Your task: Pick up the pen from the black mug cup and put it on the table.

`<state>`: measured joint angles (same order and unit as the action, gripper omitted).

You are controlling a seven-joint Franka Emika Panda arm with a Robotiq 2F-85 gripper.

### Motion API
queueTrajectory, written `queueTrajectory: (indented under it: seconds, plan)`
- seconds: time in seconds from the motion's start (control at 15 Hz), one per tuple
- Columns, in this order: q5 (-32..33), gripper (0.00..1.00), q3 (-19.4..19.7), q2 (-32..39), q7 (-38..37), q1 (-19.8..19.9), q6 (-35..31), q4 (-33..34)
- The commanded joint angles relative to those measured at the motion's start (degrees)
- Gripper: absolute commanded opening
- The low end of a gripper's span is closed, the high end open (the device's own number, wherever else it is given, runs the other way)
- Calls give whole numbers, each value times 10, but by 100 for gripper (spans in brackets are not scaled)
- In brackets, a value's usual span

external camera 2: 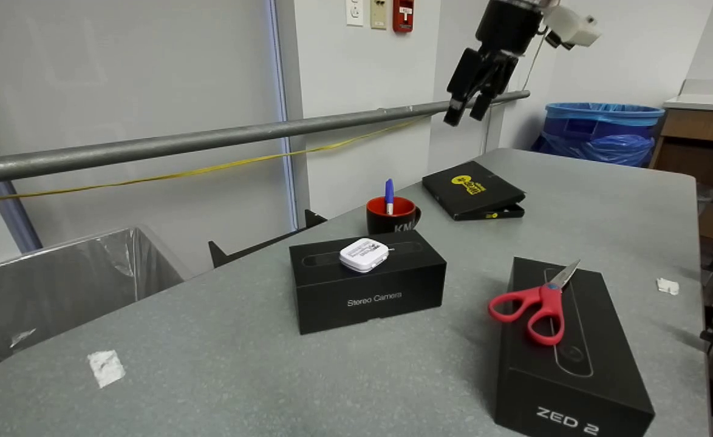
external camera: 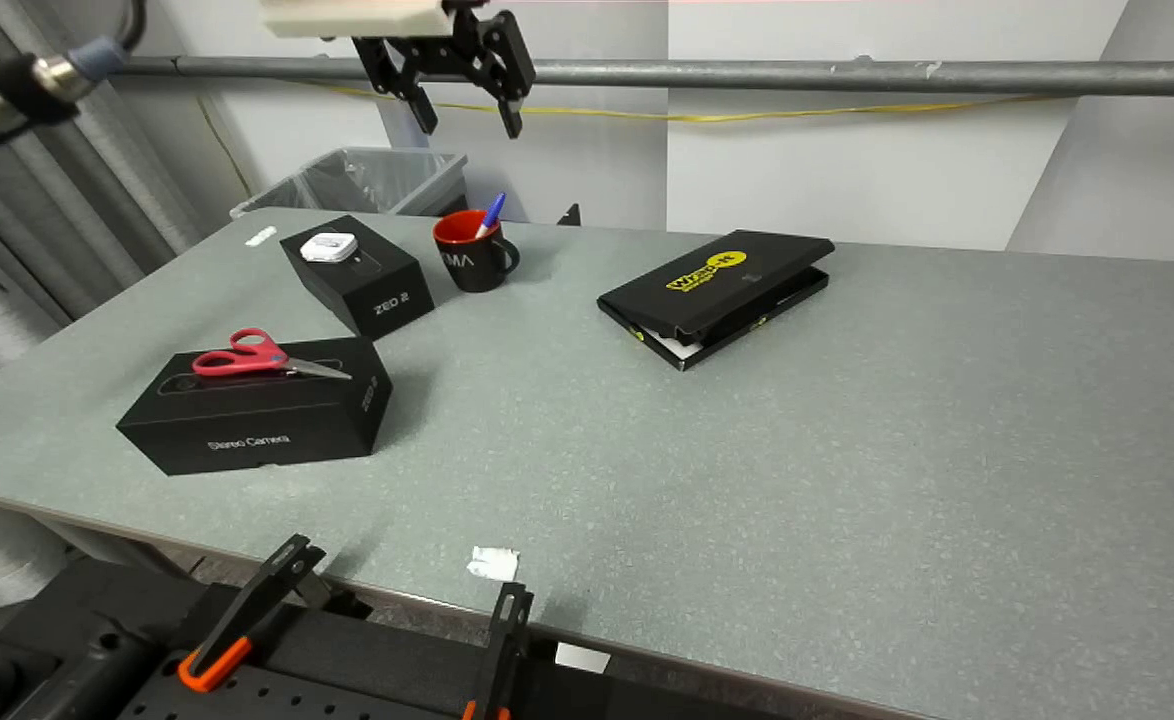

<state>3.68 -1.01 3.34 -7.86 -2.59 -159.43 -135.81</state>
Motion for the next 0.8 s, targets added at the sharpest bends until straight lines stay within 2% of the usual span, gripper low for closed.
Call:
queueTrajectory:
  seconds: [0.0, 0.13, 0.27, 0.33, 0.4, 0.6, 0.73]
  plan:
    - [55, 100, 13, 97, -80, -12, -50, 52]
    - [67, 100, 29, 137, -108, -31, -73, 74]
    - [52, 100, 38, 168, -112, -48, -83, 98]
    - [40, 100, 36, 174, -107, -51, -78, 105]
    - [33, 100, 32, 144, -80, -41, -68, 71]
    - [31, 100, 34, 166, -83, -50, -68, 92]
    - [55, 100, 58, 173, -102, -69, -88, 95]
